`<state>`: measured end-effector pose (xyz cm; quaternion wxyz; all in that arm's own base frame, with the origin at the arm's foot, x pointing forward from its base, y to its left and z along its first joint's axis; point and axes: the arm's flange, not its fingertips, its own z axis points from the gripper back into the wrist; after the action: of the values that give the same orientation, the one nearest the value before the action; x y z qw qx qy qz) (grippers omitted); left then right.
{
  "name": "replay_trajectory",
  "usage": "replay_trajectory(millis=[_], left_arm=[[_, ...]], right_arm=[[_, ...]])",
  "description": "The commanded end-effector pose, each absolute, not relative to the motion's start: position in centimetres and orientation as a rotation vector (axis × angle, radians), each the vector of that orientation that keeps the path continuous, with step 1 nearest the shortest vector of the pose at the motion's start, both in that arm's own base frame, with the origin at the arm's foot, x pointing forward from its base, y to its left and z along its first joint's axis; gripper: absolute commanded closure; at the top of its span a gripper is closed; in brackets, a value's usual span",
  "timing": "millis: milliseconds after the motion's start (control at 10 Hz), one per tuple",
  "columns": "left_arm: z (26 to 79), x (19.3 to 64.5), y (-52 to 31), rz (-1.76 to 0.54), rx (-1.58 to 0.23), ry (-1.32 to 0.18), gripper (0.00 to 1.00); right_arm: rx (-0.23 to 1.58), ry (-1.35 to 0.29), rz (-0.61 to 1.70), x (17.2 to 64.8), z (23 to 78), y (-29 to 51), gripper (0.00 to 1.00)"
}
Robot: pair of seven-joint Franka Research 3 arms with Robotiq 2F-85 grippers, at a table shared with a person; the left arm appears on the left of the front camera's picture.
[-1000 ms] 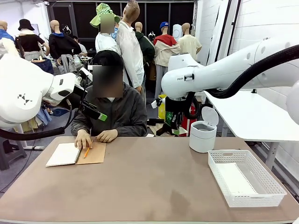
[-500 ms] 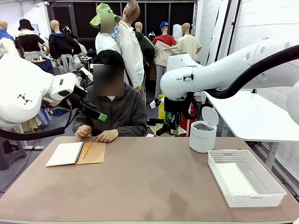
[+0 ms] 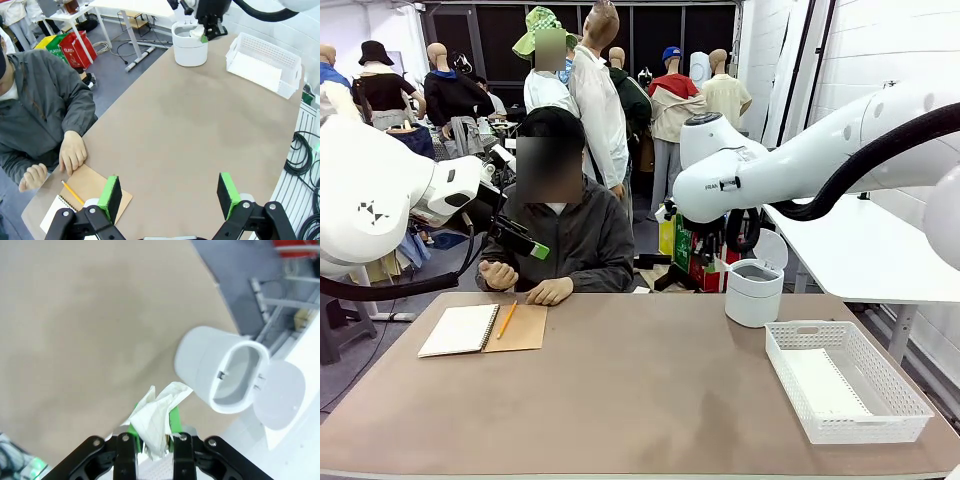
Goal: Sort the paper based on its condition.
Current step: If a person hands you a paper, place it in the Organizing basket , and if it's crumpled, put it in the Trash can.
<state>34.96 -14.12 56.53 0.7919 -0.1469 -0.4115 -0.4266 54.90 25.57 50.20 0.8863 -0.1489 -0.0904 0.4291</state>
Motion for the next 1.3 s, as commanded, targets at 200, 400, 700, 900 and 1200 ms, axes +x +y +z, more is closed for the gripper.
replay_trajectory(millis=[200, 400, 700, 900, 1200], left_arm=[[56.4, 35.0, -14.1, -0.911, -0.326, -0.877, 0.00], [56.4, 35.0, -14.1, -0.911, -0.326, -0.877, 0.00], [56.4, 35.0, -14.1, -0.911, -0.326, -0.877, 0.00], [56.4, 35.0, -14.1, -0.911, -0.326, -0.877, 0.00], [56.4, 35.0, -14.1, -0.911, -0.326, -0.877, 0.00]], right_arm=[[-0.443, -0.198, 0.728, 59.8, 49.4, 23.2, 0.75], [-0.449, -0.219, 0.717, 61.7, 49.0, 21.6, 0.75], [-0.492, -0.202, 0.669, 63.6, 47.5, 19.9, 0.75], [-0.523, -0.187, 0.647, 64.4, 46.3, 18.9, 0.75], [-0.538, -0.185, 0.641, 65.3, 45.0, 18.1, 0.75]])
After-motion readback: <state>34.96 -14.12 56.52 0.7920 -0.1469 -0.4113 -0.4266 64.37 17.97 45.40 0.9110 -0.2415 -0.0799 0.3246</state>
